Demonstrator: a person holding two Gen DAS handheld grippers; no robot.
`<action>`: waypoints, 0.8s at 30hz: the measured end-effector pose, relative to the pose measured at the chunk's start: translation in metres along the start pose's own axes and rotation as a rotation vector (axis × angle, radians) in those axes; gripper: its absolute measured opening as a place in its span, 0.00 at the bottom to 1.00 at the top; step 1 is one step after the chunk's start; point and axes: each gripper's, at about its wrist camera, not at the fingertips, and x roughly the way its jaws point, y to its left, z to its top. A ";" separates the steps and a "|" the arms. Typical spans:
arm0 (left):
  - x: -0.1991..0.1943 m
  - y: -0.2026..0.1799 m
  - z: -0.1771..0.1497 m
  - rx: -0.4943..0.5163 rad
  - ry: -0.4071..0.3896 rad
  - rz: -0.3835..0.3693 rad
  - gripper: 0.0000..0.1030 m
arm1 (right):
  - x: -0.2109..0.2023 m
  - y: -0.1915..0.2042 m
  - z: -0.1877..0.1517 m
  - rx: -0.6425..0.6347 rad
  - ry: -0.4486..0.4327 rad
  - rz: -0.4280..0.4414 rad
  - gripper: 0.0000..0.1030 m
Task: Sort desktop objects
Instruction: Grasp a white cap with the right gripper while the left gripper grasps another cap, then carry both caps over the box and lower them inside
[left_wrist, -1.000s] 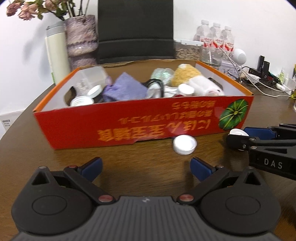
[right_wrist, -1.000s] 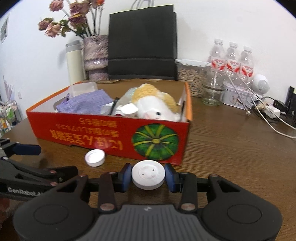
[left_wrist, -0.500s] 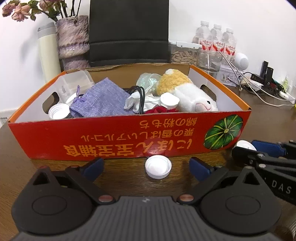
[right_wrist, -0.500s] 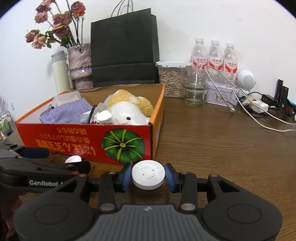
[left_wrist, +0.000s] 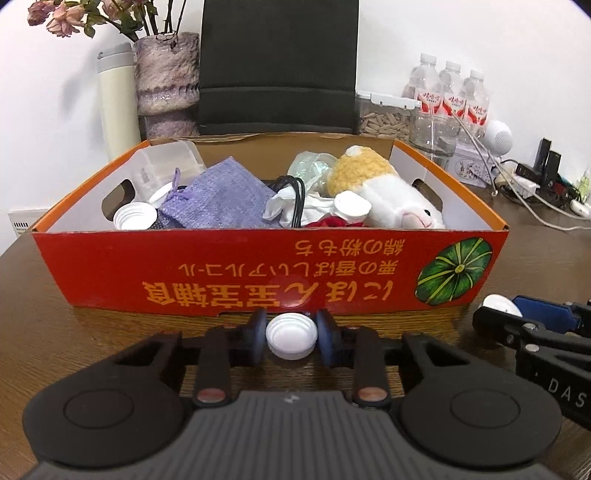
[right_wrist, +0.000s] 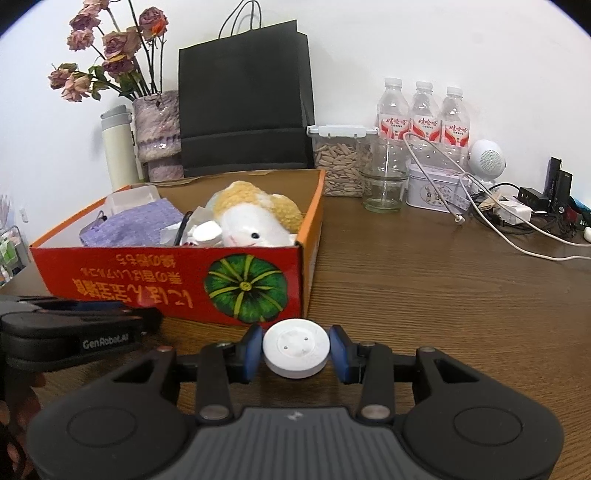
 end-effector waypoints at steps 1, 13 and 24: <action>0.000 0.000 0.000 0.004 -0.002 0.001 0.29 | -0.001 0.001 0.000 -0.003 -0.001 0.002 0.37; -0.021 0.006 -0.009 -0.007 -0.041 -0.006 0.28 | -0.013 0.010 -0.001 -0.028 -0.051 0.015 0.37; -0.072 0.027 -0.007 -0.021 -0.155 -0.015 0.28 | -0.038 0.028 0.005 -0.002 -0.177 0.045 0.37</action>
